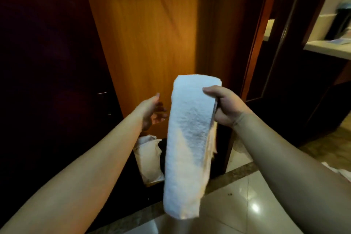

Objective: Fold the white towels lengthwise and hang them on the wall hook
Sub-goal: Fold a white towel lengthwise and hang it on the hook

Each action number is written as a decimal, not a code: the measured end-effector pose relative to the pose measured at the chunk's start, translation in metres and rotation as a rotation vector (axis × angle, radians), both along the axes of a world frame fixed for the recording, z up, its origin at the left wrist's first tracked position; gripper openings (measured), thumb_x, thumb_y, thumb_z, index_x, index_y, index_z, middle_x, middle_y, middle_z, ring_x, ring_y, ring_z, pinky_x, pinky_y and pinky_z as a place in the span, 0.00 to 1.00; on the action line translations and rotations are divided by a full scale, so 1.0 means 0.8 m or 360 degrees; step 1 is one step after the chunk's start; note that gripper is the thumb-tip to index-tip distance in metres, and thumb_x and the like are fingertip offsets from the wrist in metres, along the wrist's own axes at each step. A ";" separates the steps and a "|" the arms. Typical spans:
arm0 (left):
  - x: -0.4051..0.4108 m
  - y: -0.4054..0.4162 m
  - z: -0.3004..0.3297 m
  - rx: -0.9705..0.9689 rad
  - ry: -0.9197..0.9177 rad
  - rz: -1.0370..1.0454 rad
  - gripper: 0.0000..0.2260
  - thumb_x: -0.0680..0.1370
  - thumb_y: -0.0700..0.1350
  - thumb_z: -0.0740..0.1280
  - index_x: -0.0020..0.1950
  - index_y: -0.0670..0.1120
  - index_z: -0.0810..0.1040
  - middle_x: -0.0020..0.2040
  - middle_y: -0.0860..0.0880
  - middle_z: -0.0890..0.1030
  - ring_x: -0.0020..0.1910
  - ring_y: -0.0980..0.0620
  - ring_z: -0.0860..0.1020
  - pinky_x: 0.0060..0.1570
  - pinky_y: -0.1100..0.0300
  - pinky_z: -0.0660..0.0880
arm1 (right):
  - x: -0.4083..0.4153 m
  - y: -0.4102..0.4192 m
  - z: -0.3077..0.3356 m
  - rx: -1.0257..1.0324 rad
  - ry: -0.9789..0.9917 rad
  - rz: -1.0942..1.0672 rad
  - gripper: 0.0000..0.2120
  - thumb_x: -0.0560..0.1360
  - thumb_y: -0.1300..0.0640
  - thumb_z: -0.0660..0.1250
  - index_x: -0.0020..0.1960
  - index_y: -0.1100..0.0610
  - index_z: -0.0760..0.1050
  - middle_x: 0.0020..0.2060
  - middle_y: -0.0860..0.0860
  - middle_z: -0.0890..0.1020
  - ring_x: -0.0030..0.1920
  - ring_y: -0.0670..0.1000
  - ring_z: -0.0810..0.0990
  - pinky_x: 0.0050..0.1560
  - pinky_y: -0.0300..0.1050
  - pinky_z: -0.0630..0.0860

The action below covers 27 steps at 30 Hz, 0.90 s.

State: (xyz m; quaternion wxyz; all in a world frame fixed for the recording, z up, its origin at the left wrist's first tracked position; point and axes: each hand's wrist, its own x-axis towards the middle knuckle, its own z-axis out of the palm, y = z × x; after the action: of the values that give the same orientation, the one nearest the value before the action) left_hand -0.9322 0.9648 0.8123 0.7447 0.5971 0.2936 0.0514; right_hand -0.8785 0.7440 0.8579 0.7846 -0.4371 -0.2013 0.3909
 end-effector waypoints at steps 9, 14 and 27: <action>-0.067 -0.085 0.011 0.1462 -0.0845 0.0208 0.22 0.74 0.61 0.65 0.64 0.53 0.70 0.60 0.58 0.70 0.62 0.60 0.70 0.60 0.68 0.67 | 0.005 0.038 0.047 -0.0200 -0.0479 -0.0618 0.07 0.81 0.61 0.61 0.56 0.61 0.76 0.53 0.59 0.85 0.56 0.58 0.83 0.66 0.60 0.75; -0.048 -0.105 0.019 0.1558 -0.0652 0.0123 0.24 0.79 0.54 0.69 0.71 0.47 0.68 0.65 0.53 0.70 0.65 0.53 0.73 0.62 0.53 0.76 | -0.003 0.058 0.072 -0.0398 -0.0669 -0.0680 0.18 0.75 0.49 0.64 0.57 0.61 0.75 0.54 0.63 0.83 0.56 0.64 0.82 0.63 0.63 0.76; -0.049 -0.107 0.019 0.2270 -0.0615 0.0206 0.11 0.79 0.48 0.60 0.37 0.49 0.66 0.36 0.54 0.68 0.38 0.52 0.70 0.31 0.54 0.64 | 0.001 0.048 0.085 -0.0682 -0.0971 -0.0956 0.36 0.72 0.37 0.62 0.68 0.64 0.71 0.61 0.56 0.79 0.61 0.57 0.78 0.66 0.58 0.74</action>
State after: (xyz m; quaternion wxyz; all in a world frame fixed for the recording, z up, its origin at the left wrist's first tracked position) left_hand -0.9711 0.8791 0.8273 0.2100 0.8976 0.0871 0.3777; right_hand -0.8778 0.7823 0.9262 0.6601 -0.7227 -0.2020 0.0334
